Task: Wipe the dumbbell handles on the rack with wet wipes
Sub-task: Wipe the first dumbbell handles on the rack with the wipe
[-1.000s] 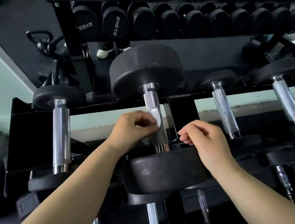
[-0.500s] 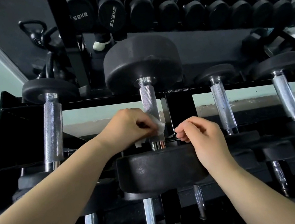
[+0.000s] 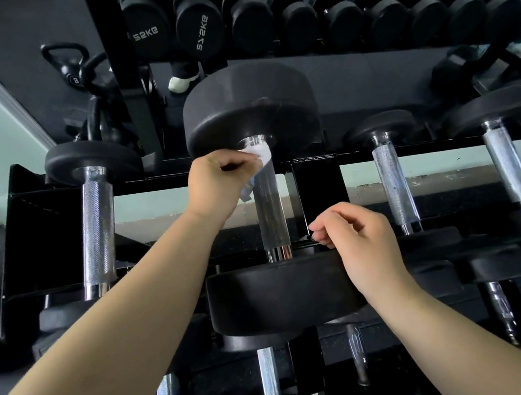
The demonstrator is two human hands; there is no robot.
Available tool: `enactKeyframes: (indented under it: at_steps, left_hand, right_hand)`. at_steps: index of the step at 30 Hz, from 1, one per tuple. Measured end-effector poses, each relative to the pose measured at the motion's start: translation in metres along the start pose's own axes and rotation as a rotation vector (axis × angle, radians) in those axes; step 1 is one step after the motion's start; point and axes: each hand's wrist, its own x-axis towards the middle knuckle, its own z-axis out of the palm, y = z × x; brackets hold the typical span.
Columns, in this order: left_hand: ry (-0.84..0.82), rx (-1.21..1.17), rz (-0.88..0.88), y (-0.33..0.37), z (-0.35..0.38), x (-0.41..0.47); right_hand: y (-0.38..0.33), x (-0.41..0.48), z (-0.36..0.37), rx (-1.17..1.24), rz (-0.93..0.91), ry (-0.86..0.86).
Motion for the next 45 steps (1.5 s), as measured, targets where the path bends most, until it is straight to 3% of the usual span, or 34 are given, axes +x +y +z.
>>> enactKeyframes:
  at_steps: [6,11,13,16,19,22,24,26,31,35,38,42,45]
  left_hand:
    - [-0.507,0.279,-0.031,-0.010,-0.016,-0.035]
    - [-0.726,0.495,-0.052,0.003,-0.017,-0.028]
    - [-0.710,0.489,0.003,0.001,-0.018,-0.032]
    - [-0.552,0.352,0.103,-0.007,-0.020,-0.034]
    - [-0.425,0.258,0.056,-0.011,-0.020,-0.030]
    - [-0.478,0.192,-0.034,-0.015,-0.019,-0.035]
    - [-0.603,0.279,-0.042,-0.013,-0.020,-0.039]
    - [-0.621,0.327,-0.024,-0.011,-0.020,-0.036]
    - [-0.211,0.139,0.111,-0.007,-0.013,-0.006]
    - [-0.018,-0.137,-0.065,-0.015,-0.002,0.006]
    - [-0.111,-0.254,-0.205,-0.024,-0.006,0.001]
    - [-0.518,-0.151,-0.307,-0.034,-0.022,-0.022]
    - [-0.482,-0.387,-0.375,-0.040,-0.021,-0.024]
  right_hand:
    - [0.000,0.002,0.001,0.000,0.000,-0.010]
    - [0.000,0.000,0.000,-0.003,-0.023,-0.004]
    - [0.000,0.001,0.000,0.004,-0.023,0.004]
    - [0.001,0.001,0.000,0.011,-0.022,0.004]
    - [0.001,0.001,0.001,0.010,-0.016,-0.003]
    - [0.001,0.000,0.000,0.011,-0.019,-0.001]
    - [0.000,0.000,0.000,0.009,-0.019,0.005]
    - [-0.001,0.000,0.001,0.001,-0.018,0.003]
    - [0.000,0.000,0.001,0.013,-0.015,0.007]
    - [0.002,0.001,0.001,0.012,-0.028,0.017]
    - [0.003,0.002,0.001,0.016,-0.026,0.020]
    - [0.005,0.003,0.002,0.027,-0.021,0.021]
    - [0.006,0.003,0.002,0.026,-0.017,0.015]
